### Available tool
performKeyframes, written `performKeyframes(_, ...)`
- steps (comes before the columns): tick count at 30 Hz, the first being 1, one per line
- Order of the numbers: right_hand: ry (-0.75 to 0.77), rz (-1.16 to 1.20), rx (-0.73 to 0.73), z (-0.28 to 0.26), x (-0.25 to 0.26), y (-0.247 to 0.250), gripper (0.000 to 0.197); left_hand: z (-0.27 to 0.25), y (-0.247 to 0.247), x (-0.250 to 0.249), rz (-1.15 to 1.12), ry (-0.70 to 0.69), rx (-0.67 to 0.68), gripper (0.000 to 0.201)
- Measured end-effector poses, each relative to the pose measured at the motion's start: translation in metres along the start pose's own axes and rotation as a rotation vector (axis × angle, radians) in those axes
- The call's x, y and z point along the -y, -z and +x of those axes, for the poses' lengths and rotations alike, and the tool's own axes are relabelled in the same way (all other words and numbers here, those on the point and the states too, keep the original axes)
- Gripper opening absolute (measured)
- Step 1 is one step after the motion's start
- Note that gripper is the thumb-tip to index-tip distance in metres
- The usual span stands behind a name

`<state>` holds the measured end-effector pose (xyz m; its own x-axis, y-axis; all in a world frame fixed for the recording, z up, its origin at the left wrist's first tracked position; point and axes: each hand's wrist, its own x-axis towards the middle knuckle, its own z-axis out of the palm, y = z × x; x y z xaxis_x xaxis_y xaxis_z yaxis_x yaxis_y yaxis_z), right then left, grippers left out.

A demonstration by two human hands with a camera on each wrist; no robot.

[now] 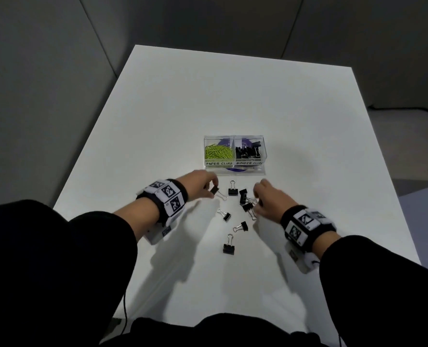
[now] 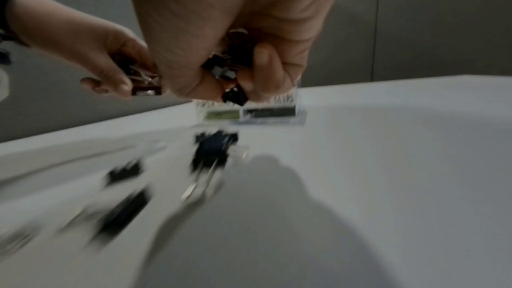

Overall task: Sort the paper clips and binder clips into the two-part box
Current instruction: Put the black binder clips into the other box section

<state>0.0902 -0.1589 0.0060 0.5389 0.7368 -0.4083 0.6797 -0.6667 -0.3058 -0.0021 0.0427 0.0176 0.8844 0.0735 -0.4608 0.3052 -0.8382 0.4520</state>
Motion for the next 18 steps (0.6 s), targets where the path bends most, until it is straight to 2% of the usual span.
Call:
performKeyframes(4,-0.028,0.042,-0.195,0.046,-0.006,0.058,0.020,0.029,0.047,-0.007,0.032,-0.034,-0.109,0.033)
performKeyframes(6,-0.058,0.055,-0.239,0.071,-0.008,0.076,0.022,0.047,0.067,-0.013,0.042,-0.035,-0.151,0.035)
performKeyframes(9,-0.088,0.081,-0.245,0.098,-0.006,0.084,0.024,0.071,0.084,-0.024,0.021,-0.038,-0.186,0.036)
performKeyframes(12,-0.064,0.191,-0.199,0.110,-0.006,0.084,0.040,0.095,0.088,-0.031,0.026,-0.046,-0.209,0.036)
performKeyframes(14,-0.052,0.242,-0.225,0.106,-0.012,0.084,0.046,0.108,0.088,-0.037,0.016,-0.064,-0.218,0.034)
performKeyframes(18,-0.147,0.162,-0.357,0.083,-0.035,0.078,0.025,0.131,0.077,-0.051,0.031,-0.152,-0.174,0.034)
